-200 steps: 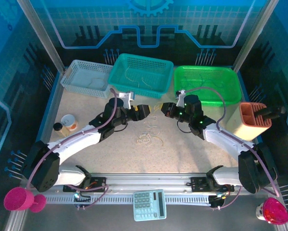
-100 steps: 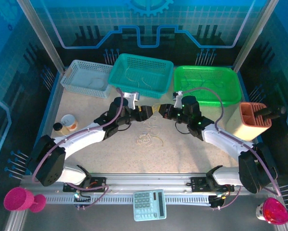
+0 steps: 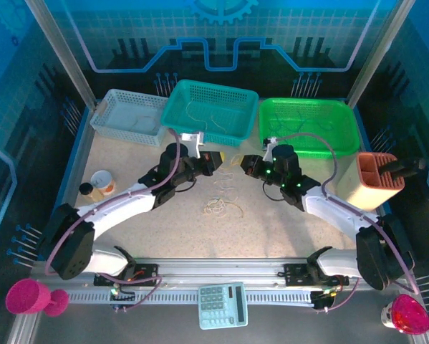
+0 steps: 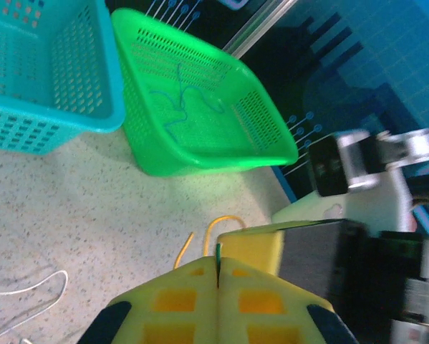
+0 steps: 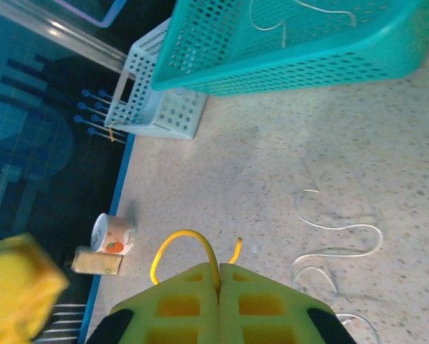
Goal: Untangle the cables
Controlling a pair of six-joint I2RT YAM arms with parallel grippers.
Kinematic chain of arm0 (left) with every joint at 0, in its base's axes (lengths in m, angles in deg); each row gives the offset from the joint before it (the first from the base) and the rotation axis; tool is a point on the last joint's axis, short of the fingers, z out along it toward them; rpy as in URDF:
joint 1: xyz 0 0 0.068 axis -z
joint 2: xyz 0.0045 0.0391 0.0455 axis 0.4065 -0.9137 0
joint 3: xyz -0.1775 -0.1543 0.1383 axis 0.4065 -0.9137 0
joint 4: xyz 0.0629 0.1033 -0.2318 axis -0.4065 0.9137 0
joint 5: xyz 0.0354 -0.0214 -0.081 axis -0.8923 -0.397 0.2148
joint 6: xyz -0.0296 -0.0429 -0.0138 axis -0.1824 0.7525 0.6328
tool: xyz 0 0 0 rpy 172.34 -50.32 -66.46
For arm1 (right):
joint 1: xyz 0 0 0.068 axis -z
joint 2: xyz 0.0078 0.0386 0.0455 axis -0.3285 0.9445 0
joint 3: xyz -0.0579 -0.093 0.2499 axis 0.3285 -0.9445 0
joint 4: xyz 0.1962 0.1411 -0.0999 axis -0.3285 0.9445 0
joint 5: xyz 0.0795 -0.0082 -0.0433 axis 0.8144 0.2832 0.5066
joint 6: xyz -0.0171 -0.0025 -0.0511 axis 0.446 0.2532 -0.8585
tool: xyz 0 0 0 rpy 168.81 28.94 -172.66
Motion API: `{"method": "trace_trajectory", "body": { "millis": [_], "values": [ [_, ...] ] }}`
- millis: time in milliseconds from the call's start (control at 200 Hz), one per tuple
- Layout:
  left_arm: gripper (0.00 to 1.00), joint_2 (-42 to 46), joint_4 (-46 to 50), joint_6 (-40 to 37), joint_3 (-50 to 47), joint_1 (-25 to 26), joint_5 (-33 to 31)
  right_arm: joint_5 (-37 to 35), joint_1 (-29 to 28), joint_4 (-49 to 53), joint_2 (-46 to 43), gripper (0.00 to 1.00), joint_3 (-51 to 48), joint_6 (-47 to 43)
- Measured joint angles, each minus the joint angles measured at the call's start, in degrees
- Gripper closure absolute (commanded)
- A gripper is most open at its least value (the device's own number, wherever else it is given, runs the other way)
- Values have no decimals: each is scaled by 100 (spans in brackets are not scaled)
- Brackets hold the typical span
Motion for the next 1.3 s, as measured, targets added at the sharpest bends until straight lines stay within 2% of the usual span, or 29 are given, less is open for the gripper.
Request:
{"method": "trace_trajectory", "body": {
  "millis": [60, 450, 555, 610, 740, 890, 1095, 1301],
  "values": [
    [100, 131, -2, 0, 2, 0, 17, -22, 55, 7, 0, 83, -70, 94],
    [100, 223, 181, -7, 627, -68, 927, -72, 267, 20, 31, 81, -249, 210],
    [100, 223, 470, -17, 885, -125, 1102, -52, 369, 118, -92, 72, -372, 133],
    [100, 216, 664, -22, 1056, -155, 1207, -42, 398, 225, -240, 64, -400, 9],
    [100, 94, 1027, -37, 1460, -225, 1508, -44, 417, 531, -896, 45, -420, -442],
    [100, -122, 1276, -118, 1633, -282, 1878, 70, 442, 896, -1574, 32, -302, -1071],
    [100, -271, 1416, -107, 1637, -317, 2245, 522, 444, 1084, -1700, 29, 101, -1895],
    [100, -278, 1412, 177, 1644, -363, 2304, 844, 444, 1023, -1558, 29, 98, -2212]
  ]
}}
